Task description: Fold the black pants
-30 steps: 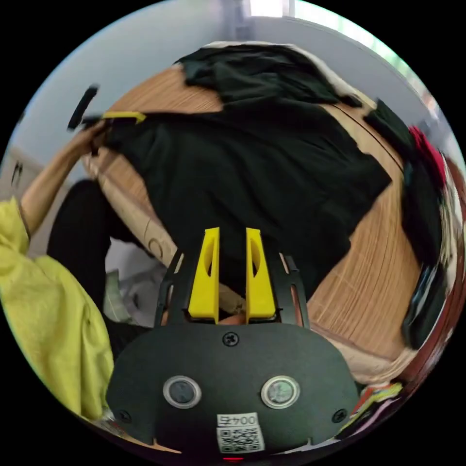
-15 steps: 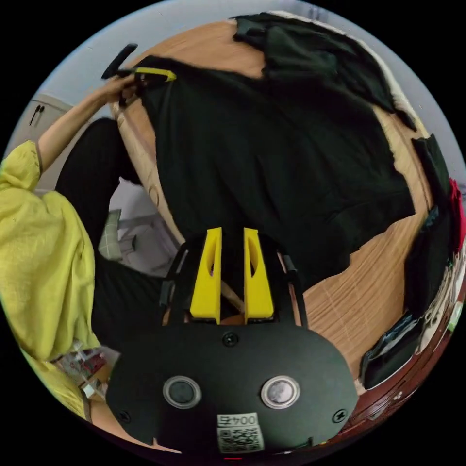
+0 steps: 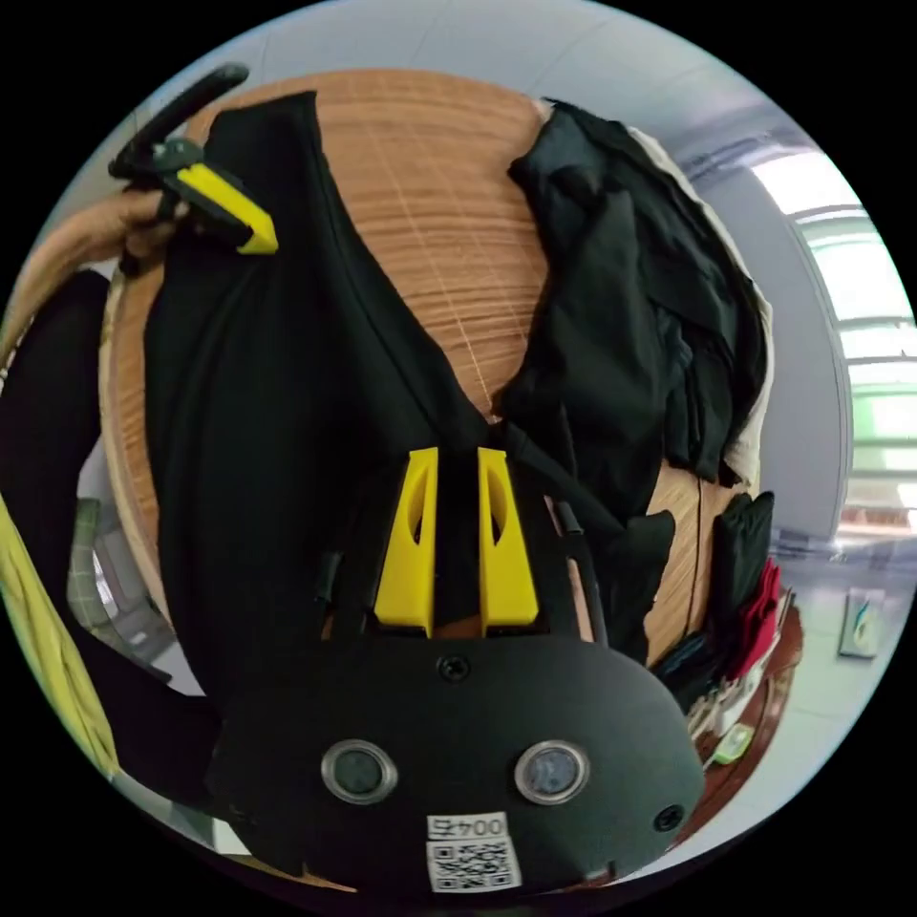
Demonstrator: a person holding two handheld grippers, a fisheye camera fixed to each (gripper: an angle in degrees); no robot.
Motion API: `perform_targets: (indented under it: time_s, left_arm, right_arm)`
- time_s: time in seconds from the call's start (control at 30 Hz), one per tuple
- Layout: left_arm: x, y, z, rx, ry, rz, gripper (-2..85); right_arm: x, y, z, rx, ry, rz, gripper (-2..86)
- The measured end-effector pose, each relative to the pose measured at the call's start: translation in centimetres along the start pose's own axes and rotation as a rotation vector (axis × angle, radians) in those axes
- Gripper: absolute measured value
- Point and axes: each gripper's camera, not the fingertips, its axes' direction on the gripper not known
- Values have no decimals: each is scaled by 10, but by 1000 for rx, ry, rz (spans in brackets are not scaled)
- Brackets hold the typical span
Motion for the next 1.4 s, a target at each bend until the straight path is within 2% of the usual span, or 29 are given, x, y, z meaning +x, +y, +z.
perform_targets:
  time_s: [0.1,0.3,0.5,0.63,0.73,0.93,1.0,1.07,1.1,1.23,1.3,1.4]
  left_arm:
    - [-1,-6,5,5,21,-14,1]
    - [10,-18,11,7,-2,0,1]
    - [22,-27,16,4,2,31,4]
    - [26,-34,20,-5,50,49,11]
    - [35,-43,19,-48,56,68,11]
    - [67,-87,2,13,1,164,3]
    - [69,-109,15,-26,-53,166,2]
    - [64,-132,49,-162,-179,173,1]
    - [63,-134,53,-167,-172,195,1]
    - [39,-132,52,-62,-37,112,0]
    - [43,-134,53,-65,-55,122,0]
    - [49,-134,54,-58,-91,142,0]
  right_arm:
    - [-4,-9,18,-68,20,-98,70]
    - [13,2,17,-23,-3,-53,19]
    - [51,24,21,21,-95,141,6]
    - [91,40,63,-53,-310,377,6]
    - [105,52,87,-85,-415,444,7]
    - [118,75,109,-156,-464,396,9]
    - [119,81,114,-175,-463,377,13]
    - [118,93,120,-188,-449,355,20]
    - [118,96,122,-187,-446,353,23]
    - [105,138,116,-103,-387,272,55]
    - [101,176,103,-56,-375,306,72]
    - [93,277,82,24,-401,472,106]
